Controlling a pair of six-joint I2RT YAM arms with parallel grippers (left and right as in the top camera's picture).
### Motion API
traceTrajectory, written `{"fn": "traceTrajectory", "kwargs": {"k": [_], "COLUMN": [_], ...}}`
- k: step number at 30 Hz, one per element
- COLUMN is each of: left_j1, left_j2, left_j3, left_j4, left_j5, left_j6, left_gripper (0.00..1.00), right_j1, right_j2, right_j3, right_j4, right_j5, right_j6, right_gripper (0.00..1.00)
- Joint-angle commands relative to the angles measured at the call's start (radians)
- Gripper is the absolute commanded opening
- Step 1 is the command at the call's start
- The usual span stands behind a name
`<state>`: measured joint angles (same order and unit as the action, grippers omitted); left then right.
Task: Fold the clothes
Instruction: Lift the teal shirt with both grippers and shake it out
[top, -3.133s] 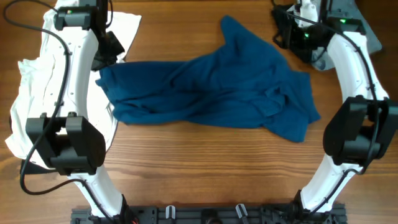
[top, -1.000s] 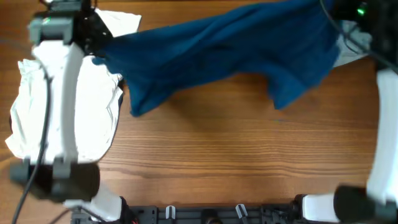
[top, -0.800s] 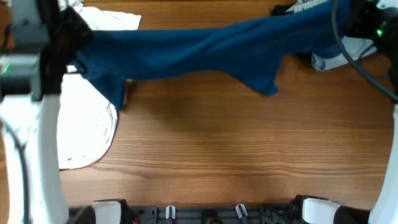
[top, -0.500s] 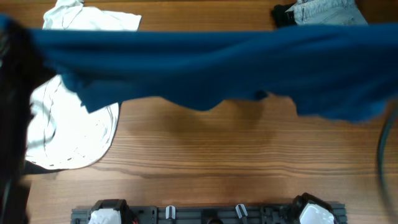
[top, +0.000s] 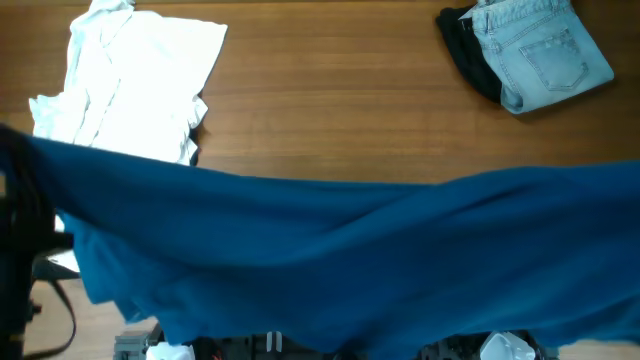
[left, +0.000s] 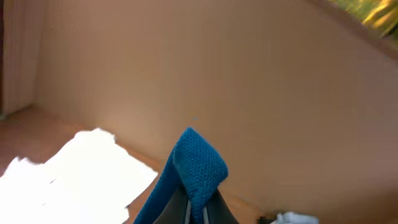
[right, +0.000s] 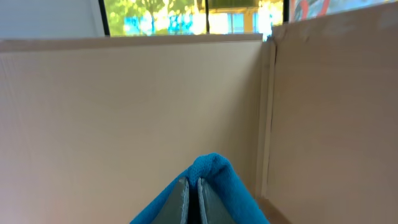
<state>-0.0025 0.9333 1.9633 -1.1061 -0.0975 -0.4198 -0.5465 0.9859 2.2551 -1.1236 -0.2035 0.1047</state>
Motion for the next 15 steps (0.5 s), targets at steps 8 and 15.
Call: {"fn": "traceTrajectory", "kwargs": {"k": [8, 15], "left_j1": [0.005, 0.005], "left_j2": [0.355, 0.695], "left_j3": [0.000, 0.000], "left_j4": [-0.085, -0.046], "left_j5": [-0.080, -0.079], "left_j6": [0.021, 0.020], "left_gripper": [0.04, 0.04], "right_j1": [-0.006, 0.170], "right_j2": [0.427, 0.830], "right_j3": [0.001, 0.001], "right_j4": [-0.158, -0.142], "right_j5": [-0.316, -0.285], "right_j6": [-0.153, -0.209], "right_gripper": [0.04, 0.04]}}
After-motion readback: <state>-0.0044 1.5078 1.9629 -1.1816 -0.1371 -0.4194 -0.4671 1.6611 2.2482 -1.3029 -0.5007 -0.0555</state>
